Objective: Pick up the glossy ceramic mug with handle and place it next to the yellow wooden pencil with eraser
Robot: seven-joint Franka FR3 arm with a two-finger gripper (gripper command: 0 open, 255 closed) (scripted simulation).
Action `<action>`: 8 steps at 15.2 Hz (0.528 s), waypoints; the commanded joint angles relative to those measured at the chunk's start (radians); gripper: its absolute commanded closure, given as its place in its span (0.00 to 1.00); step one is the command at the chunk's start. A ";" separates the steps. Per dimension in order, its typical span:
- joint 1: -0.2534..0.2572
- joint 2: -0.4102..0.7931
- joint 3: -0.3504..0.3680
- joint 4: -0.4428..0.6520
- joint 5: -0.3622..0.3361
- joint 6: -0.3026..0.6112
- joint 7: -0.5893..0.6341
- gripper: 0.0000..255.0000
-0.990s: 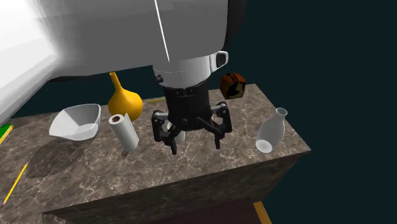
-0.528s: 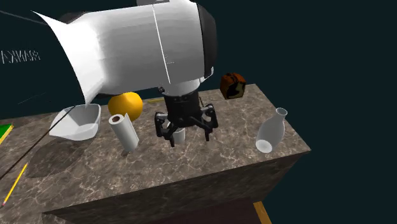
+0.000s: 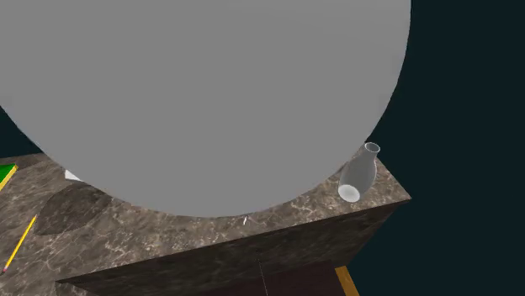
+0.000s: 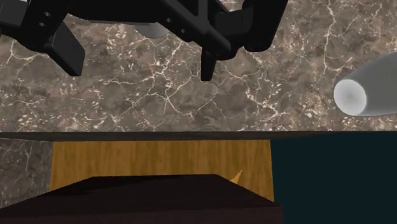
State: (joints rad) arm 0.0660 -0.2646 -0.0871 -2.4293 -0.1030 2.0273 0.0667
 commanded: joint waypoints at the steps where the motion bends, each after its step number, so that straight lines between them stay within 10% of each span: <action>1: 0.006 0.081 -0.001 0.031 0.006 0.062 -0.012 0.00; 8: 0.023 0.344 0.009 0.168 0.032 0.221 -0.049 0.00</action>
State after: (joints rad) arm 0.0877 0.0407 -0.0795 -2.2773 -0.0751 2.2205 0.0242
